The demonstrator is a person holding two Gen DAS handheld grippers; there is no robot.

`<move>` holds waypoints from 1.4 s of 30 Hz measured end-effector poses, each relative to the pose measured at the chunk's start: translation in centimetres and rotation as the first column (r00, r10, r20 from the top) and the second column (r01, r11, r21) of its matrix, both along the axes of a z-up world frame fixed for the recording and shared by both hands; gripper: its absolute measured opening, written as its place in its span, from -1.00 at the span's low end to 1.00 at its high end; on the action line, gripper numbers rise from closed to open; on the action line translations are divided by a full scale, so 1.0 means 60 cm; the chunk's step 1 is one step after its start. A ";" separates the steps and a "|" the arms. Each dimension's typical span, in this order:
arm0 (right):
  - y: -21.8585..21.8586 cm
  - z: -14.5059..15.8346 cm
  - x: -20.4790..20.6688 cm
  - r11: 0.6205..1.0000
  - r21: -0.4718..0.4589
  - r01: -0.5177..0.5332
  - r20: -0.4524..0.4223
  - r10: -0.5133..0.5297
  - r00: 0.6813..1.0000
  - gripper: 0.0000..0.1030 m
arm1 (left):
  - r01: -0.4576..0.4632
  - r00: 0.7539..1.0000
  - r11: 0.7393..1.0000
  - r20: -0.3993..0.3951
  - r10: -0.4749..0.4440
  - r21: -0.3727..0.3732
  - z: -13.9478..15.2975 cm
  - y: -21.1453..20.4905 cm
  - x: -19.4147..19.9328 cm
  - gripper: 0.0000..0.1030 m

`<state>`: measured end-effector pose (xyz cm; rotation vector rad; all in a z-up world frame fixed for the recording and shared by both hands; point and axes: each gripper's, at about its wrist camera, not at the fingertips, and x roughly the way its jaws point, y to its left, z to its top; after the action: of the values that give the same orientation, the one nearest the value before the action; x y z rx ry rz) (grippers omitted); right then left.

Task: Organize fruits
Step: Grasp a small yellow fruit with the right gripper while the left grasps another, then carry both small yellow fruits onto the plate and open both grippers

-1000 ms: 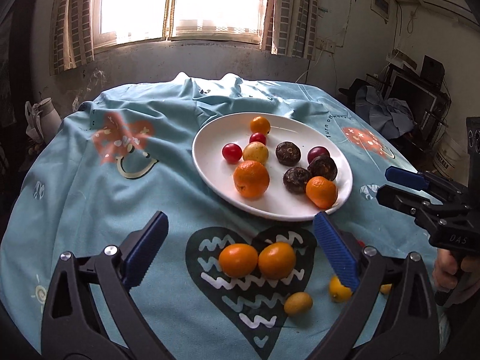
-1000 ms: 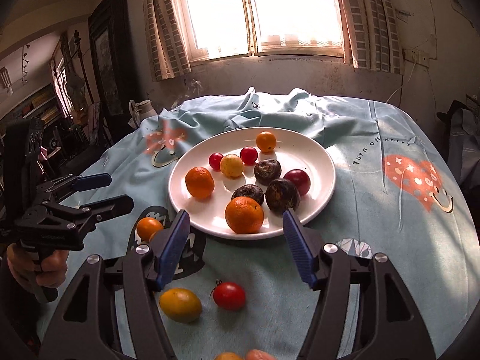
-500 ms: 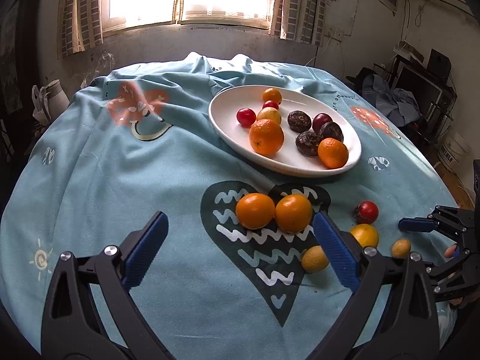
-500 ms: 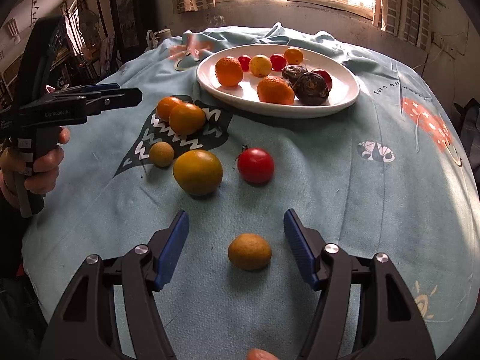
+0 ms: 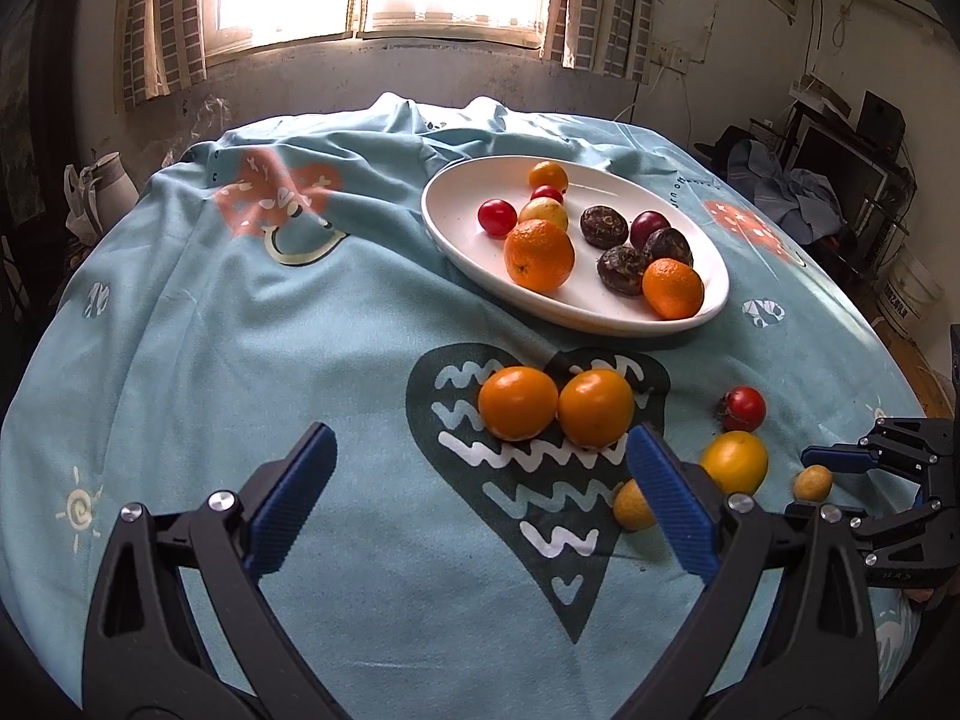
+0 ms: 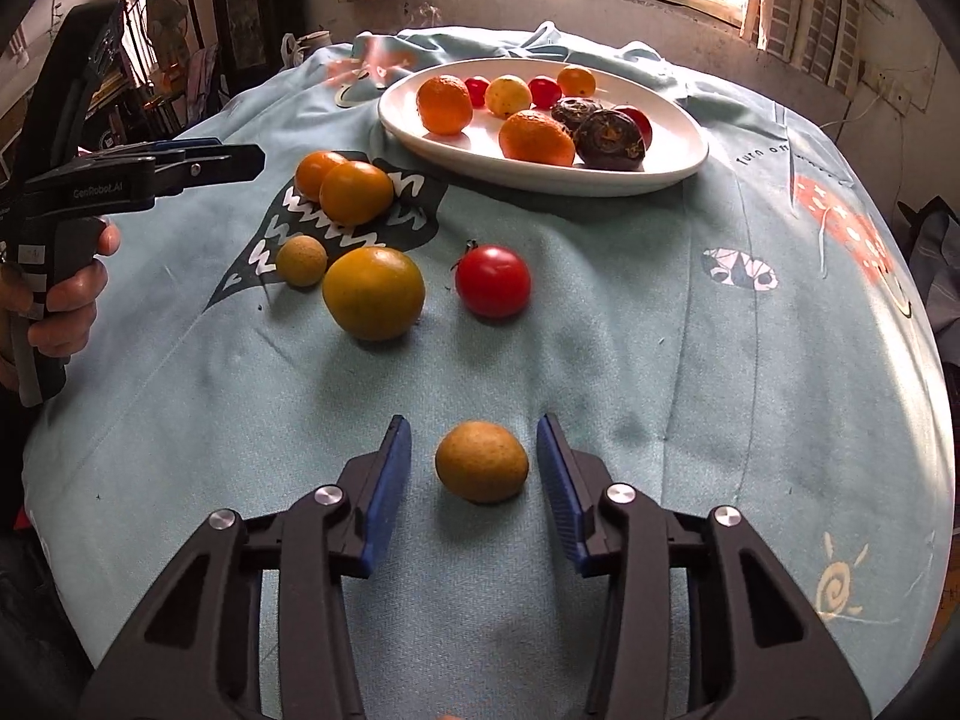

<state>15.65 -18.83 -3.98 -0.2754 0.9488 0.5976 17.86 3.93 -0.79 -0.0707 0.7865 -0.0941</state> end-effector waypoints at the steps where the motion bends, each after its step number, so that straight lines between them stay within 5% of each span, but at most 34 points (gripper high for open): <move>1: -0.001 0.000 0.000 1.000 0.000 0.000 0.000 0.000 1.000 -0.15 | 0.001 1.000 1.000 0.000 -0.001 0.003 0.000 -0.001 0.000 0.92; 9: -0.004 0.004 -0.010 1.000 -0.003 -0.010 0.013 0.010 1.000 -0.19 | 0.002 1.000 1.000 -0.005 -0.002 0.013 -0.004 -0.002 0.002 0.92; 13: -0.003 0.000 -0.009 1.000 -0.020 -0.002 0.014 0.002 1.000 -0.41 | 0.007 1.000 1.000 -0.004 -0.007 0.013 -0.005 -0.003 0.001 0.92; 17: -0.023 0.012 0.002 0.996 0.080 0.026 -0.007 -0.026 1.000 -0.43 | 0.065 0.998 0.998 -0.006 -0.065 0.000 -0.007 -0.012 -0.003 0.90; 19: -0.034 0.021 0.006 0.990 0.138 0.037 -0.016 -0.035 0.999 -0.43 | 0.147 0.989 0.989 -0.005 -0.147 0.007 -0.008 -0.031 -0.011 0.79; 24: -0.035 0.018 0.011 0.989 0.135 0.061 -0.034 -0.057 0.998 -0.43 | 0.330 0.944 0.941 -0.030 -0.329 0.077 -0.023 -0.093 -0.033 0.09; 27: -0.035 0.018 0.011 0.989 0.134 0.064 -0.032 -0.060 0.998 -0.43 | 0.347 0.938 0.933 -0.057 -0.343 0.094 -0.035 -0.104 -0.030 -0.07; 35: -0.036 0.018 0.012 0.988 0.137 0.064 -0.037 -0.060 0.998 -0.43 | 0.346 0.937 0.933 -0.093 -0.337 0.096 -0.051 -0.117 -0.011 -0.08; 42: -0.037 0.017 0.012 0.988 0.137 0.065 -0.038 -0.060 0.997 -0.43 | 0.350 0.935 0.928 -0.112 -0.338 0.125 -0.063 -0.128 -0.006 -0.41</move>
<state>16.38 -21.04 -2.93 -0.1119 0.9401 0.6089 17.51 -3.76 -4.58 0.2026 0.8867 -0.3702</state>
